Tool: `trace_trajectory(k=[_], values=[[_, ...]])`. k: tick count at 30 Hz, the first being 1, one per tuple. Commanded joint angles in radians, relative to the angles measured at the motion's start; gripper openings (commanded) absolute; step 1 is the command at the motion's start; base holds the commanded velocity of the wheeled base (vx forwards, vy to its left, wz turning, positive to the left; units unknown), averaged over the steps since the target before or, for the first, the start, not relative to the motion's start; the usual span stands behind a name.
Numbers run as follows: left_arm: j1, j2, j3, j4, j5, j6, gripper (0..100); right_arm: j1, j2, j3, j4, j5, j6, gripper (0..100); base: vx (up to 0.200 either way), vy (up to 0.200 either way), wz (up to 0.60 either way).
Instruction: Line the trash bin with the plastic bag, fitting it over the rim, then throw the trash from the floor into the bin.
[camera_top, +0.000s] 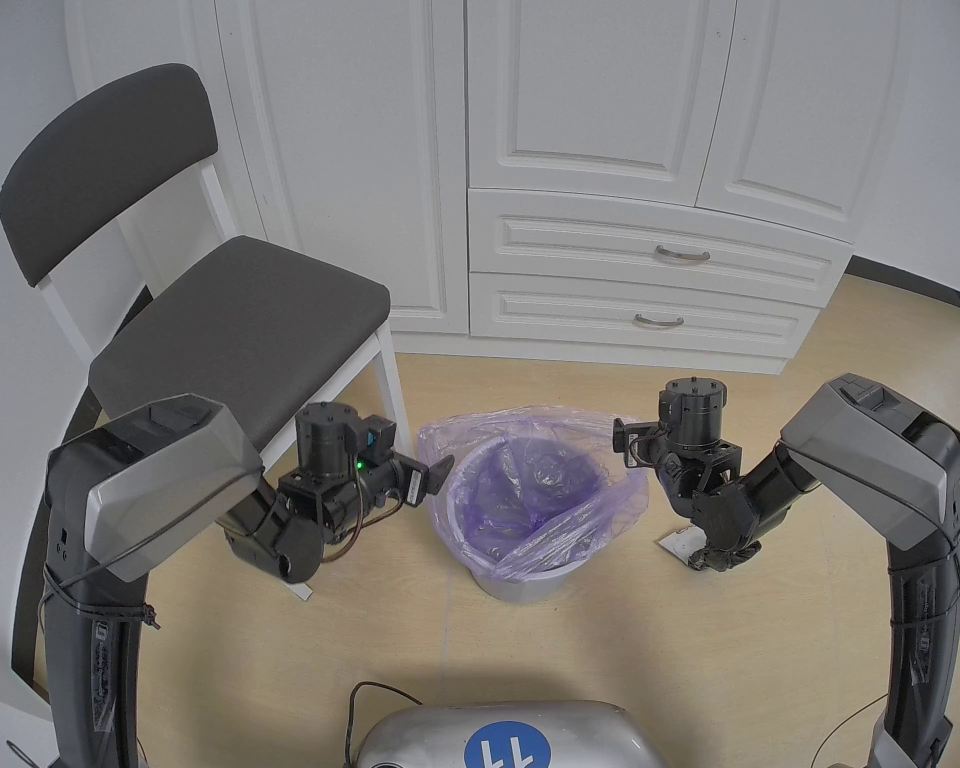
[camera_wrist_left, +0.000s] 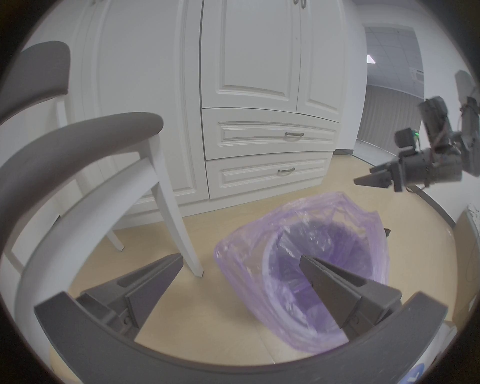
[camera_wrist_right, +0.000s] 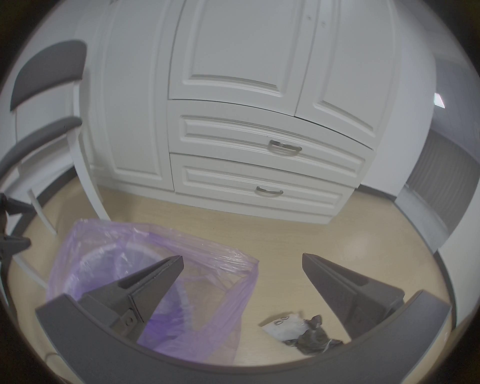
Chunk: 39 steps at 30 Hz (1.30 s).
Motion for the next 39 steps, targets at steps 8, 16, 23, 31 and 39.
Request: trace_trajectory(k=[8, 16, 23, 31, 39], values=[[0.045, 0.102, -0.6, 0.355, -0.096, 0.056, 100, 0.02, -0.045, 0.093, -0.003, 0.036, 0.253, 100, 0.0, 0.0, 0.0], [0.065, 0.155, -0.52, 0.268, -0.09, 0.083, 100, 0.008, 0.012, 0.073, -0.003, 0.038, 0.252, 100, 0.0, 0.0, 0.0], [0.059, 0.135, -0.35, 0.134, -0.095, 0.086, 100, -0.02, 0.047, 0.062, 0.0, 0.046, 0.25, 100, 0.0, 0.0, 0.0], [0.047, 0.083, -0.188, 0.053, -0.087, 0.085, 100, -0.029, 0.123, 0.011, 0.001, 0.046, 0.247, 100, 0.0, 0.0, 0.0], [0.045, 0.188, -0.281, 0.059, 0.0, 0.093, 100, -0.075, 0.207, -0.042, -0.002, 0.035, 0.184, 100, 0.0, 0.0, 0.0]])
